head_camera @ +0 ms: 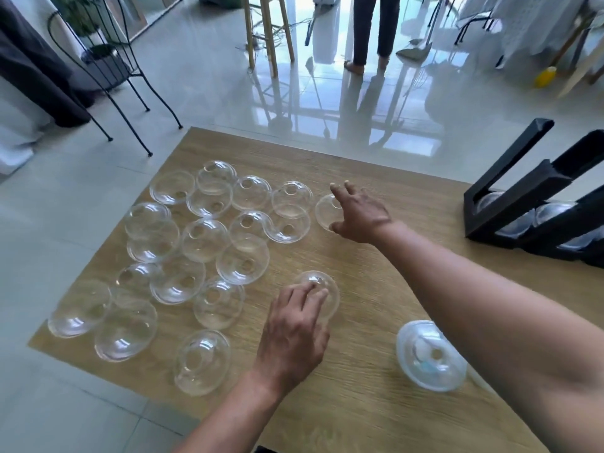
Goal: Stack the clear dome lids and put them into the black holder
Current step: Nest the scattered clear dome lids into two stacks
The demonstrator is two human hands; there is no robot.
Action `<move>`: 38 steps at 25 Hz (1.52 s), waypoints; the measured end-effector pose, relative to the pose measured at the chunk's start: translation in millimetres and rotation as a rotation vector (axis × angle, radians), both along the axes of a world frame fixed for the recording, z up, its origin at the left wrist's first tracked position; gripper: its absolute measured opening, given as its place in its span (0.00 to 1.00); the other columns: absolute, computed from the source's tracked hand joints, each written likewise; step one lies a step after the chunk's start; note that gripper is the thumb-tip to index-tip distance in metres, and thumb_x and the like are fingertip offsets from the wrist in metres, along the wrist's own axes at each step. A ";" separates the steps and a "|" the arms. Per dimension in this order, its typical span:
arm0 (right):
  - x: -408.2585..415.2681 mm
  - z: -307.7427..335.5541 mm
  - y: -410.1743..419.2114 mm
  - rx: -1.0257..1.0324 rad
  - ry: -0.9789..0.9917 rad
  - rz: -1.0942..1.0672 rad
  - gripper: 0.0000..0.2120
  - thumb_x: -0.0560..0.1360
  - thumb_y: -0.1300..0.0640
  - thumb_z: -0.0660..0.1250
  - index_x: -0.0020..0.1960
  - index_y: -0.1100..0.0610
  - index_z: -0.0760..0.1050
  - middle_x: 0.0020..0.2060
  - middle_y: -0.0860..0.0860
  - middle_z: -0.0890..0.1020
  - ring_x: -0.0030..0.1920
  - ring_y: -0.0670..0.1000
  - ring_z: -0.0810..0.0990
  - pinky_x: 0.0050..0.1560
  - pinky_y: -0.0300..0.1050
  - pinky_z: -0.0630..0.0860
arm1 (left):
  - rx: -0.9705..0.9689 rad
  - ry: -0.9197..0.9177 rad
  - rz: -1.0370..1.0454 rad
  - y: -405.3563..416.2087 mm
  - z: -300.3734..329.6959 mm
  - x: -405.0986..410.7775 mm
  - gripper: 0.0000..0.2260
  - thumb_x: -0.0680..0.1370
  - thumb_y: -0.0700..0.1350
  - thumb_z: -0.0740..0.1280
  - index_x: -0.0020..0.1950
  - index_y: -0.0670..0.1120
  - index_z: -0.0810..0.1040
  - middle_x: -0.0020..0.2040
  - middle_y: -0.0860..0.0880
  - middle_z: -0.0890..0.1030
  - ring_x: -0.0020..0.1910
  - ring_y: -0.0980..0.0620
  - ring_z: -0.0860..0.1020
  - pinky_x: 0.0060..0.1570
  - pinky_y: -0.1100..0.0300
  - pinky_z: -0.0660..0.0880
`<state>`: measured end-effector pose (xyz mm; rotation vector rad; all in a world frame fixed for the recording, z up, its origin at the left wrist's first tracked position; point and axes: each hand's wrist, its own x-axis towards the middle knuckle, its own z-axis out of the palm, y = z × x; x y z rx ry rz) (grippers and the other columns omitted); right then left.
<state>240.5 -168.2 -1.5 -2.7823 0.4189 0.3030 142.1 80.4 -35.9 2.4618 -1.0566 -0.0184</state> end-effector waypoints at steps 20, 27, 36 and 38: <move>-243.6 60.3 -82.5 0.296 -0.111 -0.470 0.45 0.63 0.42 0.82 0.75 0.51 0.68 0.70 0.52 0.75 0.70 0.52 0.73 0.68 0.48 0.71 | 0.018 0.363 -0.297 -87.5 43.9 -48.5 0.42 0.65 0.68 0.70 0.76 0.60 0.61 0.66 0.57 0.71 0.63 0.56 0.70 0.58 0.56 0.73; -344.0 63.6 -88.1 0.286 -0.322 -0.570 0.44 0.61 0.36 0.81 0.71 0.51 0.70 0.65 0.50 0.79 0.66 0.50 0.76 0.60 0.43 0.73 | 0.251 0.247 -0.302 -114.3 15.7 -103.8 0.44 0.66 0.66 0.69 0.79 0.57 0.58 0.72 0.50 0.65 0.67 0.48 0.69 0.63 0.52 0.72; -369.2 -9.4 -49.8 0.259 -0.334 -0.479 0.46 0.65 0.35 0.78 0.77 0.50 0.67 0.73 0.49 0.73 0.71 0.52 0.70 0.70 0.51 0.71 | 0.157 0.367 -0.189 -116.0 14.6 -117.4 0.48 0.65 0.61 0.75 0.80 0.59 0.54 0.73 0.53 0.68 0.68 0.49 0.71 0.62 0.48 0.75; -368.8 -5.6 -53.2 0.232 -0.304 -0.451 0.48 0.64 0.32 0.76 0.78 0.51 0.66 0.74 0.49 0.72 0.72 0.53 0.69 0.71 0.52 0.70 | 0.154 0.398 -0.154 -109.6 21.0 -121.2 0.55 0.65 0.63 0.77 0.82 0.59 0.45 0.76 0.50 0.66 0.71 0.48 0.69 0.65 0.46 0.74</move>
